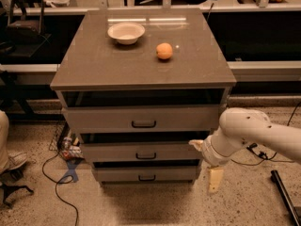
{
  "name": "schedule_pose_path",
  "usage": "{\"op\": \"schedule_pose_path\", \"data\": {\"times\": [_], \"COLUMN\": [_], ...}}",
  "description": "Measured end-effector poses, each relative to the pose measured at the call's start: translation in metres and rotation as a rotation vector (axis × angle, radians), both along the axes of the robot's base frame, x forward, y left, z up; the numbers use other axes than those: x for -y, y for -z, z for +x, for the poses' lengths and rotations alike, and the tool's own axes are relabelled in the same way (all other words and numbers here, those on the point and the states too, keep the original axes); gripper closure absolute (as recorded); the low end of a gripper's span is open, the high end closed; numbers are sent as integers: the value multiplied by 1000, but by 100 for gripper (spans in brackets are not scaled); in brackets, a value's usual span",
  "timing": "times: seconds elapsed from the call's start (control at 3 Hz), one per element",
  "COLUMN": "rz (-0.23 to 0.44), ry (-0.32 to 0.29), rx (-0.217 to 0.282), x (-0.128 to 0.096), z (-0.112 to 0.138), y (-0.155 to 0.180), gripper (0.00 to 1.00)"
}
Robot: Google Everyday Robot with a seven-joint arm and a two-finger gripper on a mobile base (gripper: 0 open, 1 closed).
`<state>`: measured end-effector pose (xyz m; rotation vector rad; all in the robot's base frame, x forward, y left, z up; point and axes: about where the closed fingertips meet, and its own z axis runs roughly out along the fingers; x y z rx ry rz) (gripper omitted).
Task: Open middle drawer
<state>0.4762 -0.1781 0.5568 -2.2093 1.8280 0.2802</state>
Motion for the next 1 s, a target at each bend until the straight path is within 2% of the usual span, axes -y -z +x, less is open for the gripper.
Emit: {"op": "schedule_pose_path", "data": {"times": [0.33, 0.67, 1.0], "rz": [-6, -24, -16], "ry": [0, 2, 12], "rx": [1, 25, 83], "x": [-1, -6, -13], "z": [-1, 5, 24], "y": [3, 29, 55], "gripper": [0, 0, 0]}}
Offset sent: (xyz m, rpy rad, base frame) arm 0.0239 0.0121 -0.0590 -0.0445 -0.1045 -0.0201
